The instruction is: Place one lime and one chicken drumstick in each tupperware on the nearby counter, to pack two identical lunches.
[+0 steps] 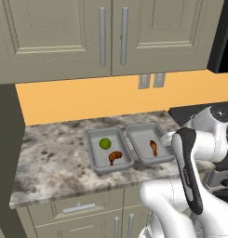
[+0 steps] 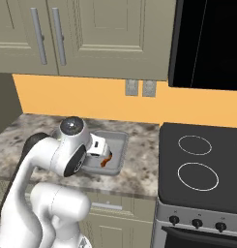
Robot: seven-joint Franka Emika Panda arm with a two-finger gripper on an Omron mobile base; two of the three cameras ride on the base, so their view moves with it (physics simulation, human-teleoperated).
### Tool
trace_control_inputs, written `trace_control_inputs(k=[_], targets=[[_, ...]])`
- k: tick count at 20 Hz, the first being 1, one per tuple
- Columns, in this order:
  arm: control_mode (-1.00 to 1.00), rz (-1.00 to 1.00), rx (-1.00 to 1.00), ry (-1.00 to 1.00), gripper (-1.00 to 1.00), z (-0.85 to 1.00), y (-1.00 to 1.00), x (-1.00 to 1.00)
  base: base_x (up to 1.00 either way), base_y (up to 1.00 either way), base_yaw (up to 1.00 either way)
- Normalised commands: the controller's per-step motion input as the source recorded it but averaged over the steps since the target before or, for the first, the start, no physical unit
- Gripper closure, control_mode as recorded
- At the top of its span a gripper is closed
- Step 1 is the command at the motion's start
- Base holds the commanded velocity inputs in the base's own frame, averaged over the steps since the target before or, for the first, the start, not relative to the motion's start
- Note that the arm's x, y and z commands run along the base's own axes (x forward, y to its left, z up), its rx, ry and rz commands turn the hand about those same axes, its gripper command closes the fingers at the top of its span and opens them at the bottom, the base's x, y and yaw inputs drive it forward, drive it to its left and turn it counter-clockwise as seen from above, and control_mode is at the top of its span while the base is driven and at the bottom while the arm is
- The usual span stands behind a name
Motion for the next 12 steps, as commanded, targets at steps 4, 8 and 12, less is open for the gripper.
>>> trace_control_inputs(k=[4,8,12], targets=[[-1.00,0.17,-0.05,-0.12,-1.00,0.62,0.18,-0.41,0.00,0.00,0.00],[-1.00,0.00,-0.24,0.00,-1.00,0.00,0.76,-0.02,0.00,0.00,0.00],[-1.00,0.00,-0.24,0.00,-1.00,0.00,0.70,-0.01,0.00,0.00,0.00]])
